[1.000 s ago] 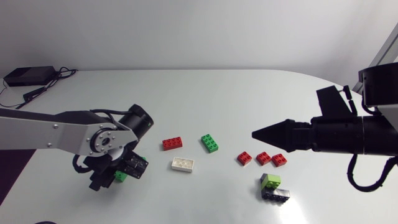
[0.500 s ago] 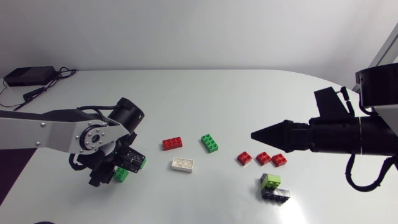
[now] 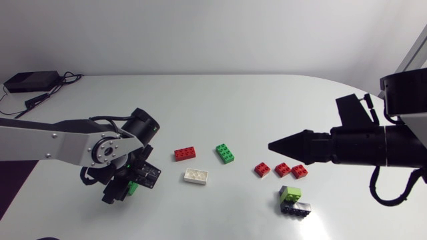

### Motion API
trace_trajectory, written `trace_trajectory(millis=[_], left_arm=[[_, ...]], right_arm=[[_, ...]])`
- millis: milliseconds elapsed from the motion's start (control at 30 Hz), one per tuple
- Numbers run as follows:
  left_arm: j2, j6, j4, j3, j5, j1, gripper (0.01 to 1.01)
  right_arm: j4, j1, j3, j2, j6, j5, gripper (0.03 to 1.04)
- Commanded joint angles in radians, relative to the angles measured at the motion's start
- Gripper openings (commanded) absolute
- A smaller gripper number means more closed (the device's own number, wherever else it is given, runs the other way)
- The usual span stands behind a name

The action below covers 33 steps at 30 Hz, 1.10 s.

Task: Separate the duplo bricks

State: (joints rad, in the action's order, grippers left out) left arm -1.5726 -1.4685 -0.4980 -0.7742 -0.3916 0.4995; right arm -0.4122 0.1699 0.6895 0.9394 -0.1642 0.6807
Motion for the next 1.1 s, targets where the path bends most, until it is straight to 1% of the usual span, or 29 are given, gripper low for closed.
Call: trace_trajectory(millis=[0,433,533,633,733,800,967,1067], left_arm=[[-0.04,0.016,-0.002,0.001,0.02,0.001,0.903],[-0.093,0.036,0.07,-0.054,0.074,-0.001,0.905],[-0.096,0.034,0.07,-0.063,0.076,-0.003,0.905],[-0.061,0.028,0.058,-0.085,0.076,-0.007,0.905],[0.006,0.03,0.026,-0.117,0.106,-0.001,0.905],[0.033,0.037,-0.034,-0.16,0.12,0.011,0.907],[0.066,0.062,-0.106,-0.224,0.145,0.045,0.907],[0.065,0.091,-0.172,-0.272,0.194,0.065,0.907]], right_arm=[[0.013,0.006,-0.027,0.01,-0.014,0.003,0.99],[0.024,0.025,-0.022,0.012,-0.029,-0.003,0.99],[0.024,0.026,-0.022,0.013,-0.029,-0.006,0.99],[0.024,0.026,-0.022,0.015,-0.029,-0.006,0.99],[0.024,0.026,-0.016,0.021,-0.029,-0.007,0.99],[0.026,0.031,-0.01,0.032,-0.029,-0.007,0.99],[0.041,0.052,-0.008,0.042,-0.046,-0.021,0.99],[0.05,0.056,-0.01,0.052,-0.047,-0.023,0.99]])
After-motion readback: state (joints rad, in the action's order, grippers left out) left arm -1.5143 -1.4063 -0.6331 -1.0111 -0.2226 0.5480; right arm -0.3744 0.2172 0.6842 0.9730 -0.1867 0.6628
